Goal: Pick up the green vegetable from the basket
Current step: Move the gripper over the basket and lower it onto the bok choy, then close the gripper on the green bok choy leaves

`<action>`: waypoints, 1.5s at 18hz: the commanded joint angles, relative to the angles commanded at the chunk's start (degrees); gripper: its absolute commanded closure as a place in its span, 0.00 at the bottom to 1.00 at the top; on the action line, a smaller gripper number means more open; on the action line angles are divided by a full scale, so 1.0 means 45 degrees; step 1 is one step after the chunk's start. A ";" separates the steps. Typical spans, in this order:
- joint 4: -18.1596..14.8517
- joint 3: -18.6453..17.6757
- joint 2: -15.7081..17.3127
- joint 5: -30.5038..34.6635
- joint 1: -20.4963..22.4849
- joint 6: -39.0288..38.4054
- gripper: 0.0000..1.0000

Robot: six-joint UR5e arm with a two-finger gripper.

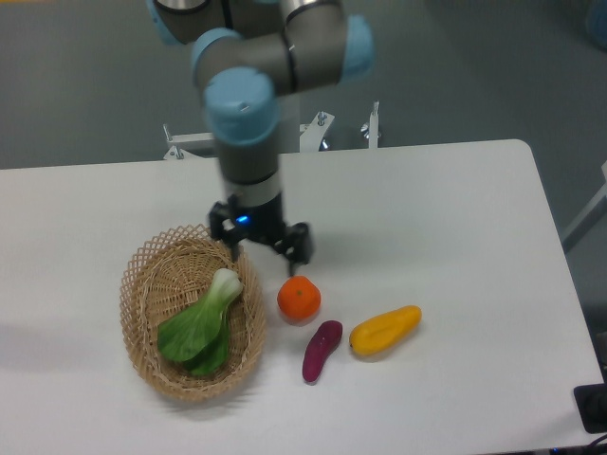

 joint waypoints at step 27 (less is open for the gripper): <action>0.0742 -0.0098 -0.2190 0.1016 -0.0901 0.1036 0.29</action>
